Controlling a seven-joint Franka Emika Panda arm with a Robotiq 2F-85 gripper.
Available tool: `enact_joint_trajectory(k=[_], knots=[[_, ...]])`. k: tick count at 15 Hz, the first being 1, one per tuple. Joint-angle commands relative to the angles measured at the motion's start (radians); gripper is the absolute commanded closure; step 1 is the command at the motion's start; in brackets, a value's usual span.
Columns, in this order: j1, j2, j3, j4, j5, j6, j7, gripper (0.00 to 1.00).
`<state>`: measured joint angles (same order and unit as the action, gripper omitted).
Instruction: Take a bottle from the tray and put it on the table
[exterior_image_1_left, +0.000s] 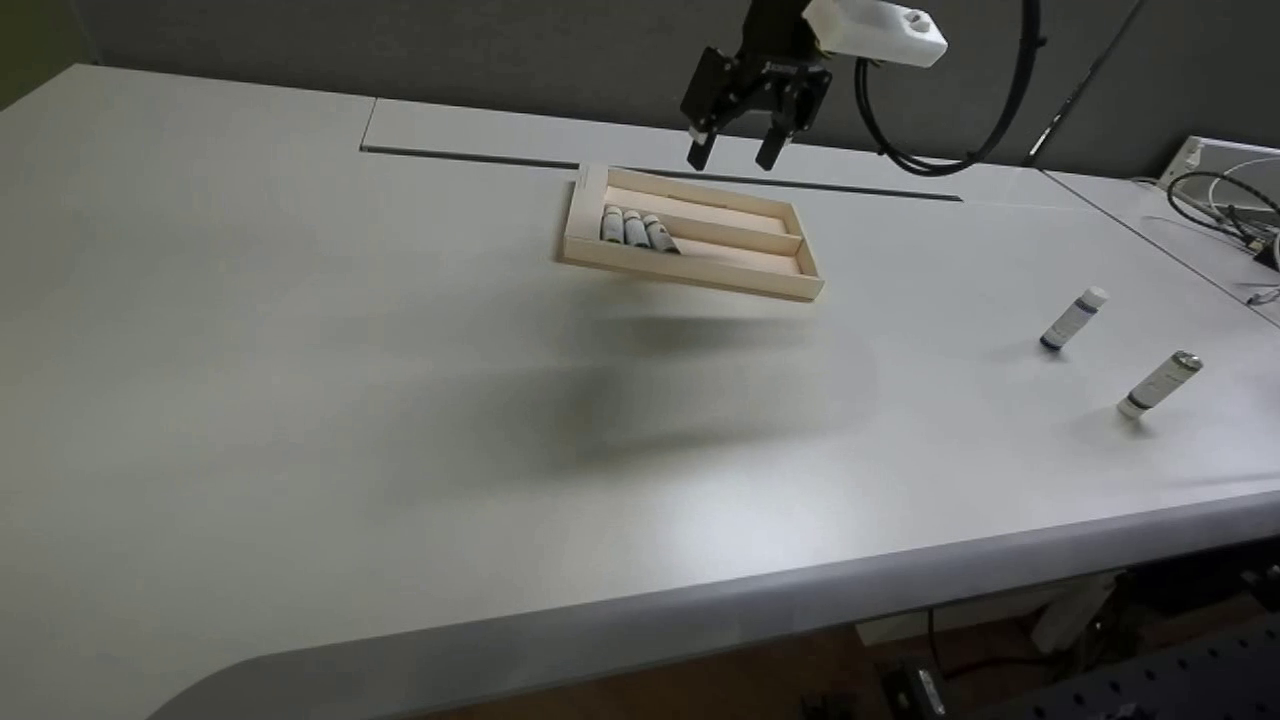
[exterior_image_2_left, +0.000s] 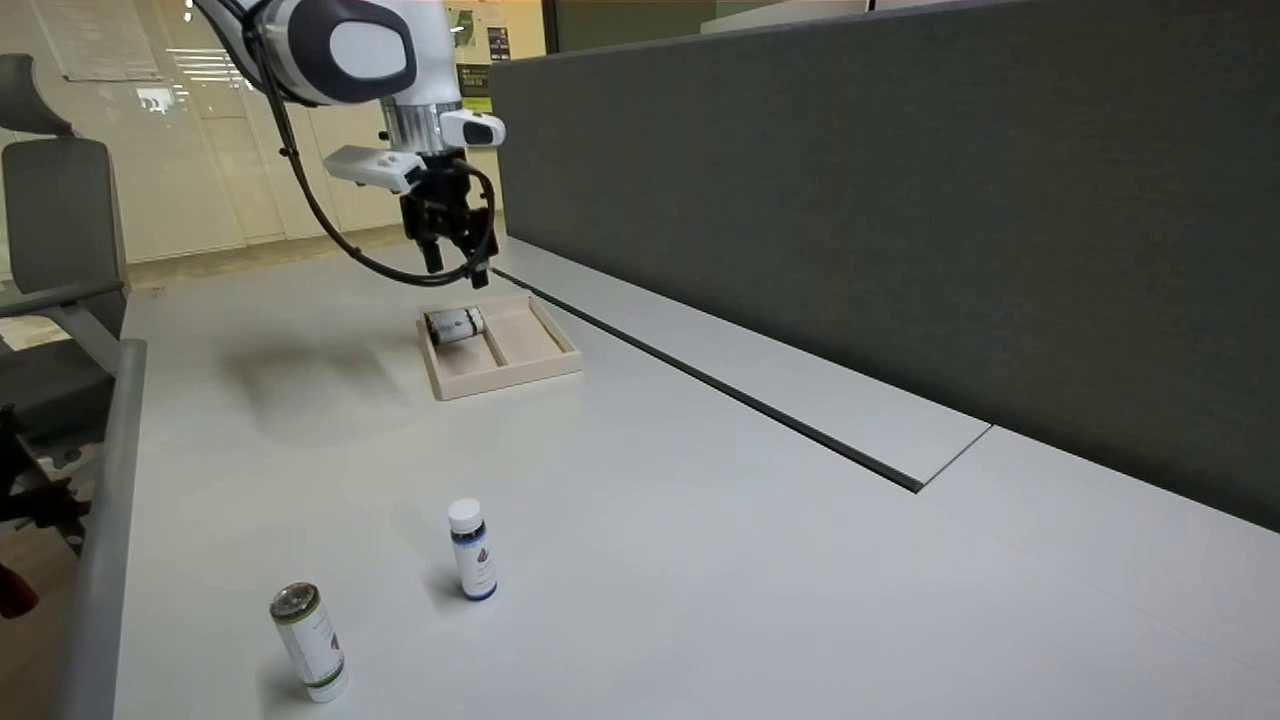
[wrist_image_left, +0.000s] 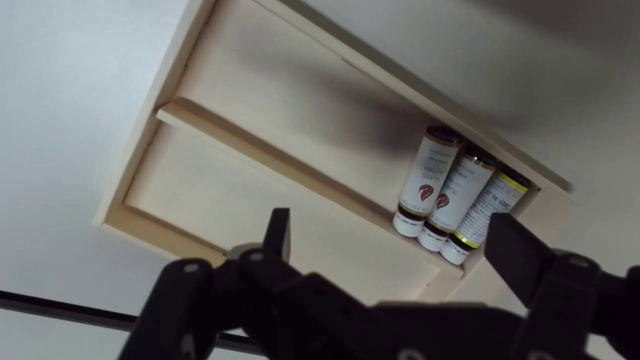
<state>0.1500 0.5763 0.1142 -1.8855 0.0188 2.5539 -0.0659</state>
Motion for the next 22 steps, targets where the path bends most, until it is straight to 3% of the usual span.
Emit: enact_joint_trajectory(k=[1, 2, 8, 22], knots=[[-0.004, 0.052, 0.018, 0.085, 0.019, -0.103, 0.020, 0.00], [-0.001, 0.031, 0.010, 0.029, -0.002, -0.030, 0.007, 0.00], [-0.001, 0.049, 0.014, 0.065, 0.003, -0.078, 0.006, 0.00], [0.005, 0.196, 0.017, 0.086, 0.025, 0.124, 0.042, 0.00]])
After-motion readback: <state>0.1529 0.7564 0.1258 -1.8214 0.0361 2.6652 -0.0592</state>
